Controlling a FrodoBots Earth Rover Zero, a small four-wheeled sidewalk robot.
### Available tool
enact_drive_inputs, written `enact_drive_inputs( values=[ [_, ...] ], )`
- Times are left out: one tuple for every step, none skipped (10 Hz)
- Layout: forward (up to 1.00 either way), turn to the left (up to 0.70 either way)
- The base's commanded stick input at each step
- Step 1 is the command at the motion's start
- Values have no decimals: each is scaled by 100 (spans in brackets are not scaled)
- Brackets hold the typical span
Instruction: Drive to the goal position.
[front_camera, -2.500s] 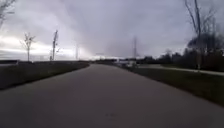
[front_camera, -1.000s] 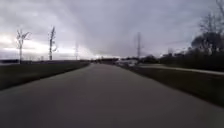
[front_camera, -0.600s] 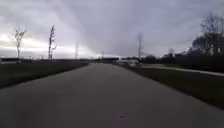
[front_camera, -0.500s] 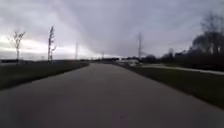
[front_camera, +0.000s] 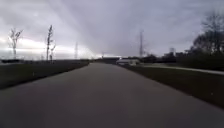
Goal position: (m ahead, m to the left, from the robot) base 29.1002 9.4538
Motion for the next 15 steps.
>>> enact_drive_inputs(
  values=[
    [100, -12],
    [100, -2],
    [100, 0],
    [100, 0],
    [100, 0],
    [100, 0],
    [100, 0],
    [100, 0],
    [100, 0],
    [100, 0],
    [100, 0],
    [100, 0],
    [100, 0],
    [100, 0],
    [100, 0]
  ],
)
